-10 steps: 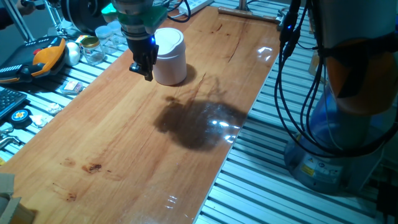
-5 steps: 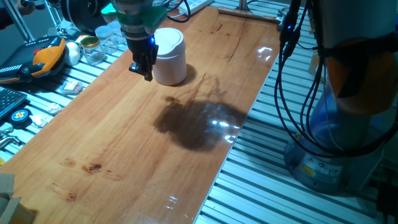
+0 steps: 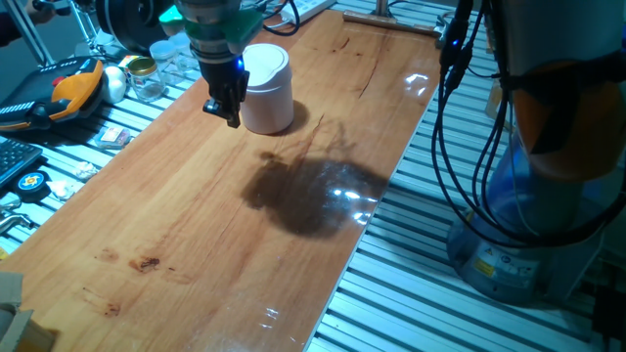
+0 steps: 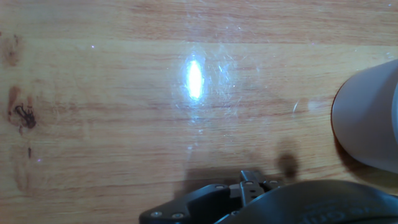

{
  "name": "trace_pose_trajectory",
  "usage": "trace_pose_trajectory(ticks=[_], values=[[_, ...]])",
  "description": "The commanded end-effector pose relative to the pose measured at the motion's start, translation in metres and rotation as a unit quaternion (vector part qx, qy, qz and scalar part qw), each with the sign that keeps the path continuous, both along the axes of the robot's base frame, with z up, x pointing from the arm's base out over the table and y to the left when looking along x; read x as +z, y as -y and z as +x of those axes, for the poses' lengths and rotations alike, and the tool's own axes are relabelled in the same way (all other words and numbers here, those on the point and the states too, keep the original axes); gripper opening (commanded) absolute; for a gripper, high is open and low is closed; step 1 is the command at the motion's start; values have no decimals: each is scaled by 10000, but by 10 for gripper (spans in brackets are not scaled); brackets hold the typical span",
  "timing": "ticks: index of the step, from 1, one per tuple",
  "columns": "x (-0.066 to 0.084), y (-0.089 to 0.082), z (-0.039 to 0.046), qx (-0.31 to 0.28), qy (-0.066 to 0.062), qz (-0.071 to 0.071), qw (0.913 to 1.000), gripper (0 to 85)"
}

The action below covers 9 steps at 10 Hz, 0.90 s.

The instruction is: Put the garbage in the trash can

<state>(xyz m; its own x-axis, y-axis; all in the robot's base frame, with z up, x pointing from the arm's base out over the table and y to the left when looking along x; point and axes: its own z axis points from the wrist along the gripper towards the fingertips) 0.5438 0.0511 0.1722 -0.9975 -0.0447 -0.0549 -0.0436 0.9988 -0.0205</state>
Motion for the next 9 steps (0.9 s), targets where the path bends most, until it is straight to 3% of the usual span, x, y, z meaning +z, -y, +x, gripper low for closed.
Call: trace_pose_trajectory(ticks=[1, 9], values=[[-2, -1, 1, -1, -1, -1, 10000, 0], [-6, -12, 2, -86, -14, -42, 10000, 0]])
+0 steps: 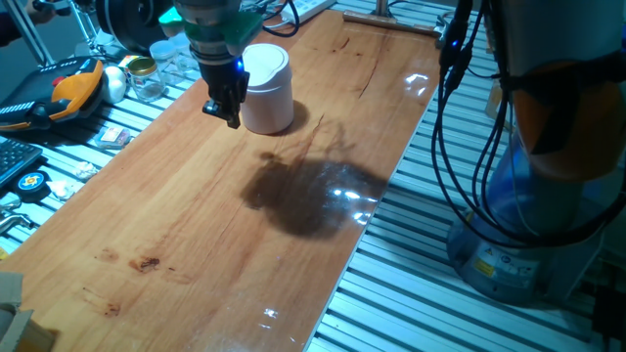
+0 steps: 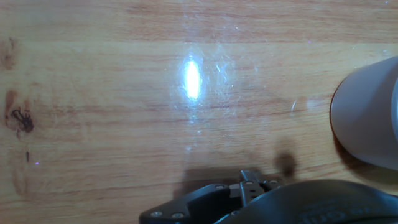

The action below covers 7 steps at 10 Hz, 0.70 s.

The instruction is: Put the garbage in the trash can

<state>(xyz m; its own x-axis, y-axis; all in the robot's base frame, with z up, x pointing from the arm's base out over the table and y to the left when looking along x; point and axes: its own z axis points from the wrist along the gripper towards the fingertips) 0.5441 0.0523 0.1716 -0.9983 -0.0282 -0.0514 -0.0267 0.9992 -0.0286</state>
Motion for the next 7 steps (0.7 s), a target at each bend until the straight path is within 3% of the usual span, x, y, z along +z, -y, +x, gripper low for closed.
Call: trace_pose_trajectory(ticks=[1, 7], values=[[-1, -1, 0, -1, -21, 22, 10000, 0], [-2, 1, -1, 14, -6, -2, 10000, 0]])
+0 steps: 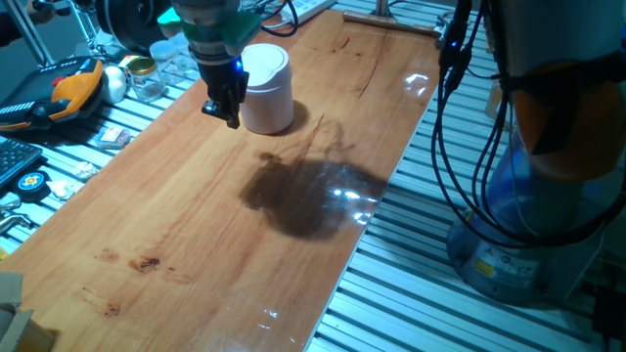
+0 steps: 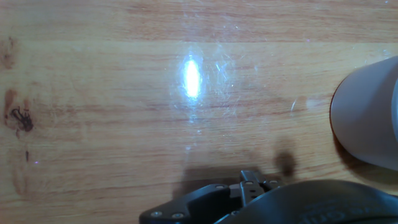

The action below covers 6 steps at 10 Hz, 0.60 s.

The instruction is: Put the garbage in the trash can

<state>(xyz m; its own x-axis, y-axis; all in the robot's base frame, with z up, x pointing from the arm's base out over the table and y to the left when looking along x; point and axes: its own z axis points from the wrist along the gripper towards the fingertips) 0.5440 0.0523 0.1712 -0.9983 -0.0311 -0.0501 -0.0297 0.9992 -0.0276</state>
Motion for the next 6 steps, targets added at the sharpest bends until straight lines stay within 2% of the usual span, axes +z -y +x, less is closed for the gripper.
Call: trace_pose_trajectory(ticks=[1, 5, 6], values=[[1, 1, 0, 7, -7, 8, 10000, 0], [1, 0, 1, -1, -15, 47, 10000, 0], [2, 3, 2, -24, -30, 109, 9999, 0]])
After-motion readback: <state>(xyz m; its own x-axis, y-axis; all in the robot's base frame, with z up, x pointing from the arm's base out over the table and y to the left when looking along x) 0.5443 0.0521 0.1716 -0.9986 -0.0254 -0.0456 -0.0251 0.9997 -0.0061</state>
